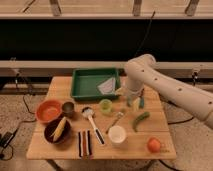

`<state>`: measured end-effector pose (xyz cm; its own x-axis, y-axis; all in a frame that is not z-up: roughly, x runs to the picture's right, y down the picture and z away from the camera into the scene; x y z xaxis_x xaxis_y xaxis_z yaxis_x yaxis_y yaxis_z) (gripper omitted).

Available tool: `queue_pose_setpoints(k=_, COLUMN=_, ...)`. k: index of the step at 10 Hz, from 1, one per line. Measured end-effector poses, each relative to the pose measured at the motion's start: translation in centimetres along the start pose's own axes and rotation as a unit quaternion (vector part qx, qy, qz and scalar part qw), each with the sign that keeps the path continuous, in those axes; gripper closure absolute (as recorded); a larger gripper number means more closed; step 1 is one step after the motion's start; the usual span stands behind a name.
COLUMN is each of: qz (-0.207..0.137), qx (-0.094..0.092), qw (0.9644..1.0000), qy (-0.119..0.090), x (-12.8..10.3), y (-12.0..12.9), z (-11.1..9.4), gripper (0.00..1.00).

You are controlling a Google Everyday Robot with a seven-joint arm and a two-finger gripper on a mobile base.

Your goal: Place fork in plastic cup

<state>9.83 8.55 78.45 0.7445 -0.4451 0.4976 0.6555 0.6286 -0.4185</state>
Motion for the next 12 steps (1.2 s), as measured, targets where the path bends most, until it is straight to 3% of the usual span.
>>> queue_pose_setpoints(k=2, qz=-0.017, qx=-0.016, qw=0.9995, qy=-0.021, x=0.2, y=-2.0, z=3.7, gripper=0.2)
queue_pose_setpoints(k=4, qz=-0.02, qx=-0.022, qw=0.999, qy=-0.033, x=0.2, y=-2.6, z=5.2, gripper=0.2)
queue_pose_setpoints(k=9, qz=0.026, qx=-0.005, qw=0.9983, qy=-0.052, x=3.5, y=-0.4, z=5.2, gripper=0.2)
queue_pose_setpoints(k=12, qz=0.032, qx=-0.012, qw=0.9979, qy=-0.054, x=3.4, y=0.6, z=6.5, gripper=0.2)
